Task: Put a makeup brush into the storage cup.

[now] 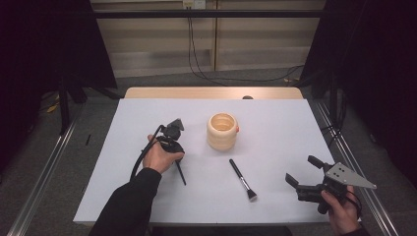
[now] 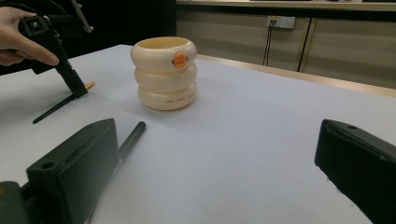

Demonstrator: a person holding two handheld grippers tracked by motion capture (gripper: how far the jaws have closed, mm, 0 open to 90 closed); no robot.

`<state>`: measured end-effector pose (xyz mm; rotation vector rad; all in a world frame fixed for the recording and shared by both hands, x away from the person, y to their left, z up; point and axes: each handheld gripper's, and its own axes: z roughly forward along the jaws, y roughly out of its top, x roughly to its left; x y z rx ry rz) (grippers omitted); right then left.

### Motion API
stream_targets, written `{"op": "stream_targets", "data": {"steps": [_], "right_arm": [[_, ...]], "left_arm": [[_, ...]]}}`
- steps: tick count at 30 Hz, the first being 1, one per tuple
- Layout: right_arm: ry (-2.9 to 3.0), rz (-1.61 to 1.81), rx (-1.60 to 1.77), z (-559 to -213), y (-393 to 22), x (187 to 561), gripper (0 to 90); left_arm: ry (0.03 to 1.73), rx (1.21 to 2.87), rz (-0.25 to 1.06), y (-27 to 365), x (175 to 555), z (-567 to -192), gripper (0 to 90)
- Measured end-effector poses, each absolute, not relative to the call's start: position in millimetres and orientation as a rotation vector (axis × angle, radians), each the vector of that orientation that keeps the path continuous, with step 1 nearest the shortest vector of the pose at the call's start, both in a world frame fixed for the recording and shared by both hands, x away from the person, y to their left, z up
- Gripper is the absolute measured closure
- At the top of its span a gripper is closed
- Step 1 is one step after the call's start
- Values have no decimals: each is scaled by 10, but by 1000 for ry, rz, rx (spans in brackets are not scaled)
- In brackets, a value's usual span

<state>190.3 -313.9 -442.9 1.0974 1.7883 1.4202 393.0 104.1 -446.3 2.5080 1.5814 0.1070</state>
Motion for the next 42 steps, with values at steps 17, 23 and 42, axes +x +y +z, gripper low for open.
{"op": "stream_targets", "data": {"steps": [17,23,42], "right_arm": [[1787,1421,1106,-4431,-3132,1904,0],[1789,1422,1105,-4431,-3133,1904,0],[1791,1424,1112,-4429,-3133,1902,0]], "left_arm": [[1565,2521,95,1137,3983,-4467,840],[1517,2554,95,1152,3986,-4461,843],[1492,2456,66,1275,3941,-4447,843]]}}
